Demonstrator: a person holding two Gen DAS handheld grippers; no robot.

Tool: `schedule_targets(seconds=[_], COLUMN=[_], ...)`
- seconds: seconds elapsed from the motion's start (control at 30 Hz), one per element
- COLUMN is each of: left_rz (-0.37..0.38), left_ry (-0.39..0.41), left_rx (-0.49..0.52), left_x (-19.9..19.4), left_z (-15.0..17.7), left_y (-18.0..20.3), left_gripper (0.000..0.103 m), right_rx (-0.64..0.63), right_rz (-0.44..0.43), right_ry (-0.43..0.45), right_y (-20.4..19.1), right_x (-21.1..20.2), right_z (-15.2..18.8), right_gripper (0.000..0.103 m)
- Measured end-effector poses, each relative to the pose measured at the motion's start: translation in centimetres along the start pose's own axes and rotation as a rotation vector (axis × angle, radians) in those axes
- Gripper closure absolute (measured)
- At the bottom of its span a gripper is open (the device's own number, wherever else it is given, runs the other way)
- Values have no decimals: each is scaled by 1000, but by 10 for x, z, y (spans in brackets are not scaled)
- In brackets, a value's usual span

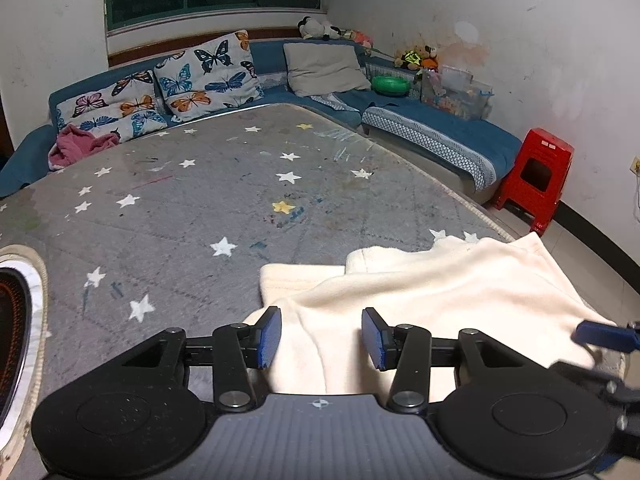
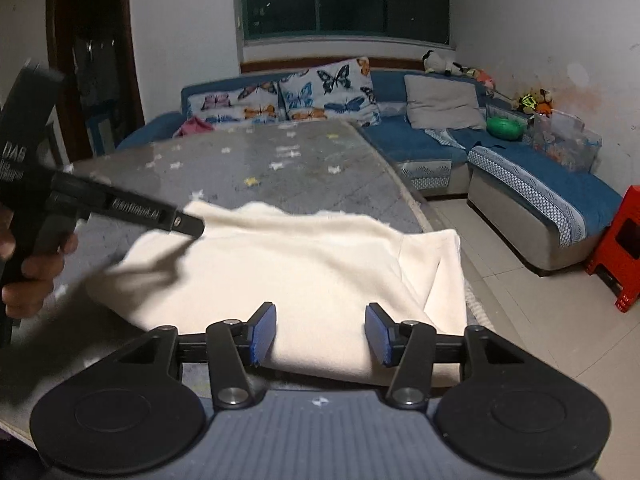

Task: Fold clothes

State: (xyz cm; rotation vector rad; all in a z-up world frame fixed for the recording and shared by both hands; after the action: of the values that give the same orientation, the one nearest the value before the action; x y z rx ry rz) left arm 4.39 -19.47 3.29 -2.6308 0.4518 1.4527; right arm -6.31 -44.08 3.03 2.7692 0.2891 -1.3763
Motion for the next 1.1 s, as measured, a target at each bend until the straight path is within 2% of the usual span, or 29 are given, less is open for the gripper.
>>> schedule_targets(seconds=[0.4, 0.7, 1.1], left_rz=[-10, -7, 1], left_ry=[10, 13, 9], left_rx=[-12, -27, -56], left_x=[-29, -32, -41], left_z=[46, 59, 67], left_y=[-12, -12, -11], left_gripper=[50, 47, 41], right_rx=[53, 81, 79], right_rz=[6, 21, 40], right_ry=[50, 15, 33], right_y=[5, 9, 1], right_x=[-17, -11, -24], right_z=[7, 14, 14], right_gripper=[51, 50, 33])
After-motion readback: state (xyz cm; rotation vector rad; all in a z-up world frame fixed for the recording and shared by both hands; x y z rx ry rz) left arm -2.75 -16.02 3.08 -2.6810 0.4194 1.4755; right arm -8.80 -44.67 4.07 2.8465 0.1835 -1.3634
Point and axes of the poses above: each gripper's, at about its wrist camera, not at the fingertips, and x roughly the way its jaws point, y to its right, z to its underside, the point moved 2 cm from there along x, roughly the way its jaws point, and after that the axes turned 14 degrees about -y, right-handed, at the moved point
